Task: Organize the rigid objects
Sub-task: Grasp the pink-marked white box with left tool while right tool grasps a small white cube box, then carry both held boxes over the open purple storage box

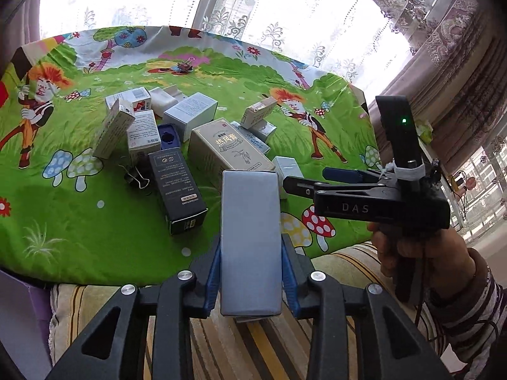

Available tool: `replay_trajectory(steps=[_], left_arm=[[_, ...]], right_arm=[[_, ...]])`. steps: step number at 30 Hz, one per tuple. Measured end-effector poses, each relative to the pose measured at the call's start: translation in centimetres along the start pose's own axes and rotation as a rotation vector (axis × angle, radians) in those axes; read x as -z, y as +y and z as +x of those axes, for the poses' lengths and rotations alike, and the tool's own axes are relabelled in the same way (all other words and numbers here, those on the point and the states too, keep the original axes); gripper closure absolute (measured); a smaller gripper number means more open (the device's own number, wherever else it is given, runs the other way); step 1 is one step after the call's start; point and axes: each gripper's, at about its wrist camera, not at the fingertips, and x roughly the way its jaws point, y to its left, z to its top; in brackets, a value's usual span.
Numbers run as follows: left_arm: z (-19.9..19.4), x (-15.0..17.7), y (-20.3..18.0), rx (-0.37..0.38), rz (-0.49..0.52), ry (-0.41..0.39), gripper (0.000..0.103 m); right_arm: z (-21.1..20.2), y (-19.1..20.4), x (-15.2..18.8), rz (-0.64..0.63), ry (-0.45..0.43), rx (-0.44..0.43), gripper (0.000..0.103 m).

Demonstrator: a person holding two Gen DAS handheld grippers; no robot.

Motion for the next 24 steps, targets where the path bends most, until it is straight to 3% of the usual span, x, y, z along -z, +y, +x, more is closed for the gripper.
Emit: replay_trajectory(steps=[3,6,7,8,13,17,21,24], left_arm=[[-1.7,0.6,1.7,-0.009,-0.052,-0.031,0.068],[-3.1,1.2,3.1,-0.014,-0.095,-0.058,0.068],[-3.5,1.4,3.6,-0.018,-0.107,-0.066,0.068],[-3.8,1.5,4.0,-0.018,-0.119,-0.074,0.068],[-5.5,2.5,5.7,-0.021,-0.168,-0.113,0.068],[-7.5,3.3,7.2,-0.042,-0.198,-0.153,0.068],[-10.2,4.5,9.8,-0.08,-0.253,-0.207,0.068],[-12.7,5.6,12.0,-0.124,-0.303,-0.257,0.068]], right_arm=[[1.0,0.2,-0.5,-0.014,0.012,0.032,0.021],[2.0,-0.1,-0.9,0.0,0.036,0.031,0.039],[2.4,-0.2,-1.0,0.002,0.043,0.029,0.047],[2.8,-0.3,-1.0,0.004,0.053,0.026,0.062],[2.3,-0.6,-0.6,0.017,0.059,0.054,0.064],[-0.8,-0.8,0.4,0.032,0.036,0.071,0.064],[-5.2,1.8,0.8,-0.013,-0.02,0.024,0.064],[-7.4,6.0,0.5,-0.08,-0.033,-0.067,0.064]])
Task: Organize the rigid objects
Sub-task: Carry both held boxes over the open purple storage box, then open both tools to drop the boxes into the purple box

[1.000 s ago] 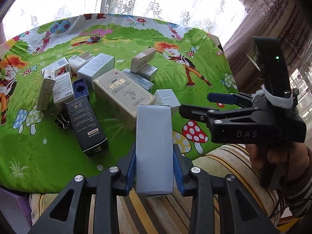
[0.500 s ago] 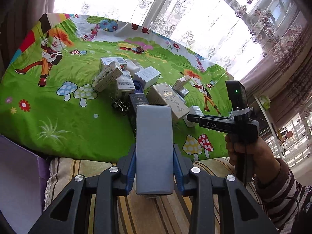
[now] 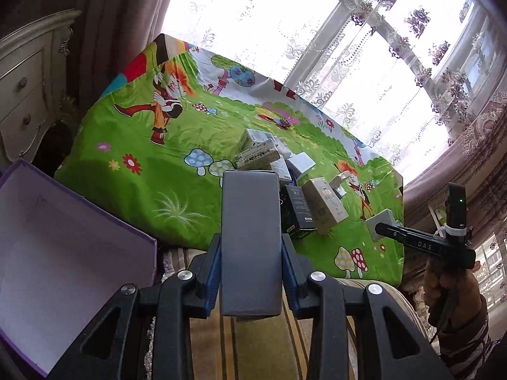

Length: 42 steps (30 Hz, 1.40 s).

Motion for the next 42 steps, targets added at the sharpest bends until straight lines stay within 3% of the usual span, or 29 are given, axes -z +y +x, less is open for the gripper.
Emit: replay_trajectory(steps=[5,9,19,29,31,33,35,38,42], left_arm=[[-5.0,0.3,4.9,-0.112,-0.081,-0.11,0.068],[-8.5,1.3,8.9,-0.157,-0.155,-0.174,0.068],[-11.7,5.5,15.8,-0.246,-0.285,-0.21,0.068],[-12.2,7.3,19.3,-0.35,-0.374,-0.188,0.068],[-11.8,7.4,20.0,-0.375,-0.405,-0.169,0.063],[-11.5,7.6,20.2,-0.394,-0.416,-0.149,0.054],[-11.5,7.7,20.2,-0.408,-0.416,-0.141,0.047],[-11.7,7.7,20.1,-0.415,-0.418,-0.142,0.045],[-12.2,6.4,18.7,-0.389,-0.379,-0.165,0.045]], right_arm=[[-1.1,9.8,-0.8,-0.163,-0.006,-0.145,0.064],[-0.5,17.8,-0.2,-0.303,0.013,-0.227,0.064],[4.3,30.4,3.3,-0.518,0.118,-0.291,0.064],[9.8,36.4,6.2,-0.632,0.224,-0.376,0.064],[10.7,36.9,6.3,-0.633,0.248,-0.404,0.064],[11.4,37.1,6.1,-0.627,0.27,-0.431,0.061],[11.7,37.0,5.9,-0.619,0.277,-0.444,0.046],[11.3,36.9,5.9,-0.613,0.276,-0.478,0.038],[9.1,35.5,4.9,-0.617,0.22,-0.498,0.037]])
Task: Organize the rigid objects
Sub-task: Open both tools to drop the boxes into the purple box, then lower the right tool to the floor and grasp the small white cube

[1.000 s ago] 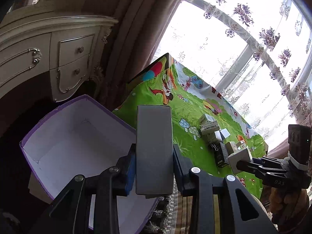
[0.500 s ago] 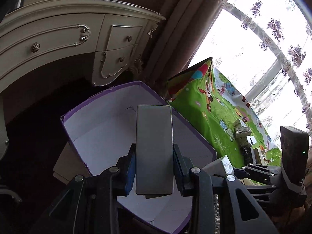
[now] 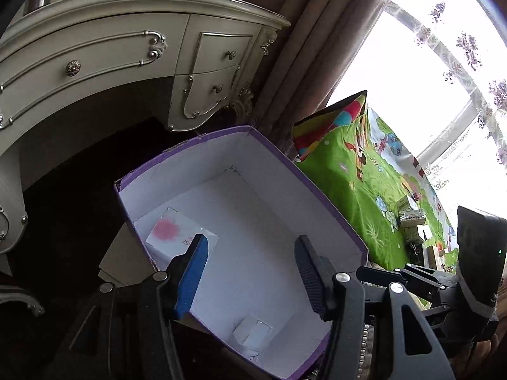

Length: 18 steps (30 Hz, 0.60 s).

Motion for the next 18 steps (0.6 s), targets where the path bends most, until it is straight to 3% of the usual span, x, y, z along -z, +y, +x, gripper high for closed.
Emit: replay_trajectory(steps=[5,10,14,18], left_arm=[[-0.8,-1.0,-4.3,0.055,0.085,-0.02,0.045],[-1.8,-2.2,-11.1,0.135,0.199,-0.029,0.045],[-2.8,-2.9,-19.5,0.207,0.341,-0.05,0.045],[-3.3,-2.2,-31.1,0.302,0.538,-0.053,0.045]], right_arm=[[-6.6,-2.9,2.0,0.057,-0.092,0.057,0.035],[-17.0,-6.8,7.1,0.142,-0.211,0.174,0.033],[-26.9,-10.3,14.2,0.257,-0.321,0.328,0.028],[-35.7,-12.8,25.1,0.413,-0.409,0.54,0.023]])
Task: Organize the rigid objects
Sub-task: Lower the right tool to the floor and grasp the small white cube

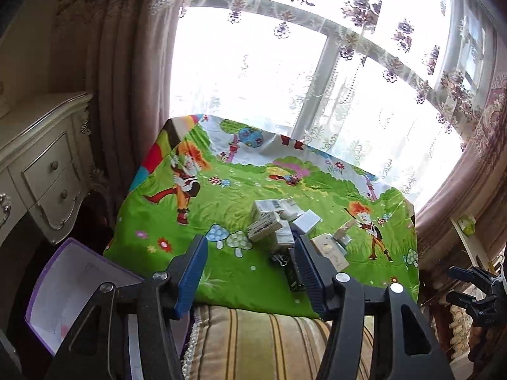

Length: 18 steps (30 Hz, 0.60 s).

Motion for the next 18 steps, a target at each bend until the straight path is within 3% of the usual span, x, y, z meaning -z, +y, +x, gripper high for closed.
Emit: replay_trajectory(steps=[4,9,13,16,18], left_arm=[[3.9,-3.6,-12.4,0.123,0.218,0.026,0.045],[9.9,-4.4,-27.5,0.292,0.377,0.118,0.045],[13.6,-0.8,-38.2,0.429,0.464,0.222,0.045],[15.6,3.0,-44.2,0.503,0.499,0.322,0.045],[16.2,5.5,-47.2,0.54,0.538,0.374,0.045]], right_arm=[[-6.2,-10.5,7.3,0.169,-0.017,0.196,0.021],[-8.7,-21.0,20.8,0.382,0.056,0.428,0.02],[-7.2,-26.5,36.2,0.681,0.168,0.611,0.02],[-3.8,-27.9,48.9,0.947,0.273,0.671,0.02],[-0.4,-27.8,55.8,1.069,0.36,0.646,0.02]])
